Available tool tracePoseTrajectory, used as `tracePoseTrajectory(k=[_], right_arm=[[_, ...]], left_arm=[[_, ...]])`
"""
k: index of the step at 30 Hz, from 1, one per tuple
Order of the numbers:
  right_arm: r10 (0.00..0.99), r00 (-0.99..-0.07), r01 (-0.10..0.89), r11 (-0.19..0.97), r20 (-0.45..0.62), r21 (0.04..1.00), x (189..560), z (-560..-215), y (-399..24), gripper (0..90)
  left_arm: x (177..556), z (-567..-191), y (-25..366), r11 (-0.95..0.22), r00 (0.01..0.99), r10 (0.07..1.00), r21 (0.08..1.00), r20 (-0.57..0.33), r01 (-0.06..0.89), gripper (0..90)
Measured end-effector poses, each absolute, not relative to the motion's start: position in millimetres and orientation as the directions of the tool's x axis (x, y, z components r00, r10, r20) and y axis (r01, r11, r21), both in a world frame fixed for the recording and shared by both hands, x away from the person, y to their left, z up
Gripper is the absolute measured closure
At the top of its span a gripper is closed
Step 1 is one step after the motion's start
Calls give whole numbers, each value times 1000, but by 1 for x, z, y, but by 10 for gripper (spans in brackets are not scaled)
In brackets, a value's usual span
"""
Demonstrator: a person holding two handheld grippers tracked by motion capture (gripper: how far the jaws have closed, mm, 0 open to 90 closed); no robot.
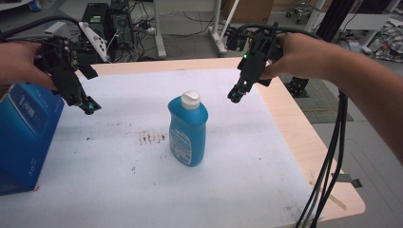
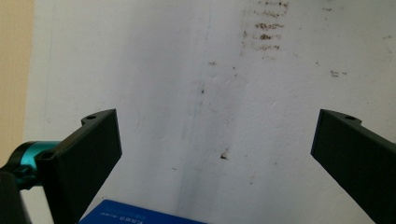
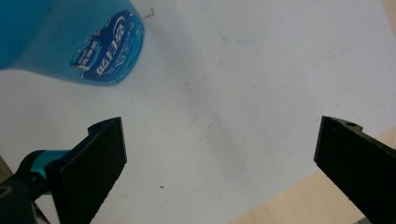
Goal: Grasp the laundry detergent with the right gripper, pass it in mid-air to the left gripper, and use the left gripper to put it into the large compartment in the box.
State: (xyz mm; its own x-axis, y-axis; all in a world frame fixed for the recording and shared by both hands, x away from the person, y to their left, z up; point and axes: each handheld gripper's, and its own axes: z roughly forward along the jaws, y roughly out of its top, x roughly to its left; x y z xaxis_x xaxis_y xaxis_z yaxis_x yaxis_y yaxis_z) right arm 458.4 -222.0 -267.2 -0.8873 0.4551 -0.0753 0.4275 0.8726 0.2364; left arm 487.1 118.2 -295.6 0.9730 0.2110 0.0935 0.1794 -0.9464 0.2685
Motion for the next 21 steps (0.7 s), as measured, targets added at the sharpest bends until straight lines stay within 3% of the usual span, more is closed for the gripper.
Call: tracePoseTrajectory(k=[3, 12, 21], right_arm=[[452, -890, 424, 872, -64, 245, 453, -270, -225, 14], [581, -814, 557, 780, 3, 284, 427, -287, -230, 15], [647, -762, 606, 711, 6, 356, 409, -296, -230, 14]], left_arm=[[486, -295, 118, -945, 973, 208, 275, 96, 175, 17], [482, -298, 114, -946, 975, 199, 279, 98, 165, 17], [481, -300, 115, -948, 976, 194, 274, 98, 162, 17]])
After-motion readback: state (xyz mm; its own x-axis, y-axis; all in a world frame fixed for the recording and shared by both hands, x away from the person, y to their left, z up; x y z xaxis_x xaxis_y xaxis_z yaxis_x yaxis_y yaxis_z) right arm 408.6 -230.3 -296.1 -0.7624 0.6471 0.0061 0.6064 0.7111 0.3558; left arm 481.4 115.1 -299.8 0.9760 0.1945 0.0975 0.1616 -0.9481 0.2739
